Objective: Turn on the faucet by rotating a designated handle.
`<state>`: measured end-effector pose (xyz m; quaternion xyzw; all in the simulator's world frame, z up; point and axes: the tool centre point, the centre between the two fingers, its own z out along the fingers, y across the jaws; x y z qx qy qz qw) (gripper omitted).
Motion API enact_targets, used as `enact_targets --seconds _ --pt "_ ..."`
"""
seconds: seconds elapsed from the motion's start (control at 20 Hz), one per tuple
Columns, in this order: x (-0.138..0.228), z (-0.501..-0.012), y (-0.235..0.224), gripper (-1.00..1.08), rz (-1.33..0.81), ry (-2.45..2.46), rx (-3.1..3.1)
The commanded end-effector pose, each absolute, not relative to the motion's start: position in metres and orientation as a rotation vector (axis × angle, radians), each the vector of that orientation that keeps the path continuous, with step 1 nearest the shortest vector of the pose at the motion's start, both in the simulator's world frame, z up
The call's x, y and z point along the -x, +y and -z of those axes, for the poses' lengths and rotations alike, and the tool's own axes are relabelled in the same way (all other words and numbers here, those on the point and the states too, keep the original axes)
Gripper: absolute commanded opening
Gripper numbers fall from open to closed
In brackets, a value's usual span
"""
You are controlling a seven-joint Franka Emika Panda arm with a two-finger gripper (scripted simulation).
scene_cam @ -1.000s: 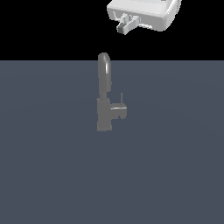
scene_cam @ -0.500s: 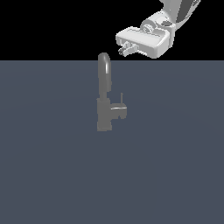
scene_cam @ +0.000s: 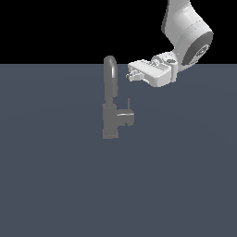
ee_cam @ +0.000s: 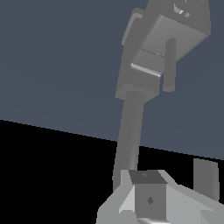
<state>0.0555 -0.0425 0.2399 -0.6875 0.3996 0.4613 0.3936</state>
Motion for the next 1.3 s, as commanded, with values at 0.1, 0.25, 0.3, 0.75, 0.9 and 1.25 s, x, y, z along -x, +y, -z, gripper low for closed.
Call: enact_targets --seconds 0.1,0.25,0.3,0.75,0.9,1.25 --pt "-0.067 -0.205 -0.042 -1.00 -1.232 1.065 1.587" --pt "-0.072 -0.185 -0.041 -1.00 -1.264 1.092 1.497" --pt "-0.073 -0.179 -0.040 -1.00 -1.273 1.100 1.470" --pt "-0.079 -0.142 -0.034 -1.00 -1.322 1.144 1.311" --pt "-0.079 -0.140 -0.033 -1.00 -1.324 1.147 1.302" --pt "-0.079 -0.142 -0.033 -1.00 -1.321 1.144 1.312"
